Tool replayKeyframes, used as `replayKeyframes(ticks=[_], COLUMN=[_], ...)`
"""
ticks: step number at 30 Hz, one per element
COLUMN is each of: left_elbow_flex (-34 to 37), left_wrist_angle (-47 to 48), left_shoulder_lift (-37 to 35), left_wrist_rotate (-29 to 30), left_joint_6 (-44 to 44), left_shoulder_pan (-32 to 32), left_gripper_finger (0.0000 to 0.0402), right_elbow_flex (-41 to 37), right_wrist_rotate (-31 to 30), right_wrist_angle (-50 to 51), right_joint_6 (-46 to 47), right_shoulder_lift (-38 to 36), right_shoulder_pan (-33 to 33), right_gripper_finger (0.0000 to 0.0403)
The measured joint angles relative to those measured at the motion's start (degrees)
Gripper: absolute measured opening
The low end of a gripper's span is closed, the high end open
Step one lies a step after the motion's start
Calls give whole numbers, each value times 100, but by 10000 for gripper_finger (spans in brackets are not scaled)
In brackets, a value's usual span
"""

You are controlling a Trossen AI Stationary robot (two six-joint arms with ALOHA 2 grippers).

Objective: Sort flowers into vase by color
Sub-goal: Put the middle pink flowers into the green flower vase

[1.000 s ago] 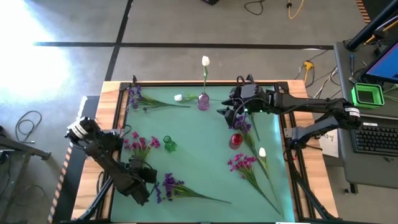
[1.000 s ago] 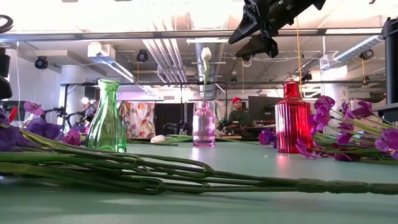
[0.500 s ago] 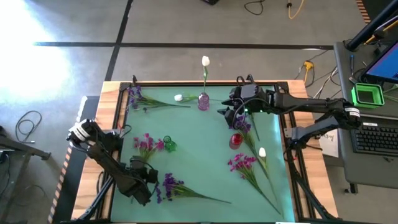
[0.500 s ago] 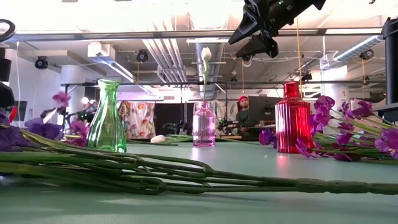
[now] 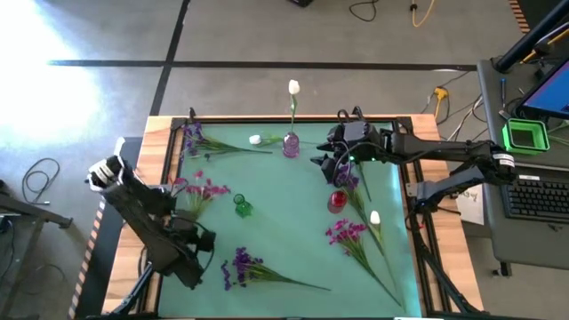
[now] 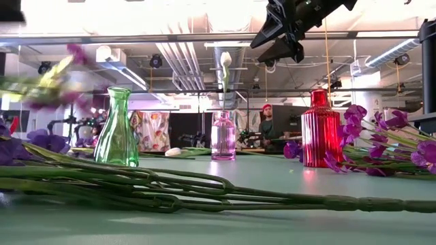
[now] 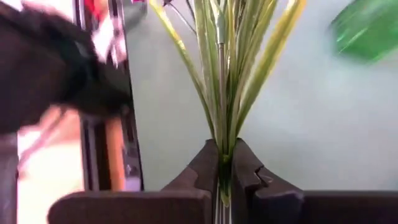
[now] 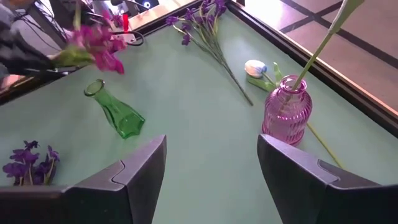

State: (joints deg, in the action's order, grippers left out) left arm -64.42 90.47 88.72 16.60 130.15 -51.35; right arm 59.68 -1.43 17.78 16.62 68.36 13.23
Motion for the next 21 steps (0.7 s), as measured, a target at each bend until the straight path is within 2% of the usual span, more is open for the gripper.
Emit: replayKeyframes(ticks=[5,17,19,21], left_elbow_flex=[-356,-903,-986,-1004], left_wrist_angle=[-15,-45,-73,-270], left_shoulder_lift=[-762,-1772,-1860,-1926], left_wrist_rotate=[1614,3867,4409,5222], left_joint_6=[-488,-1900,-2296,-2722], left_shoulder_pan=[3,26,26,18], left_gripper_finger=[0,0,0,0], right_elbow_flex=[0,-13,-13,-13], right_wrist_rotate=[-1,0,-2,-1], right_wrist_angle=[-4,-4,-7,-9], right_joint_6=[-39,-37,-35,-40], right_shoulder_lift=[0,0,0,0], right_shoulder_pan=[1,-84,-93,-98], right_gripper_finger=[244,244,244,244])
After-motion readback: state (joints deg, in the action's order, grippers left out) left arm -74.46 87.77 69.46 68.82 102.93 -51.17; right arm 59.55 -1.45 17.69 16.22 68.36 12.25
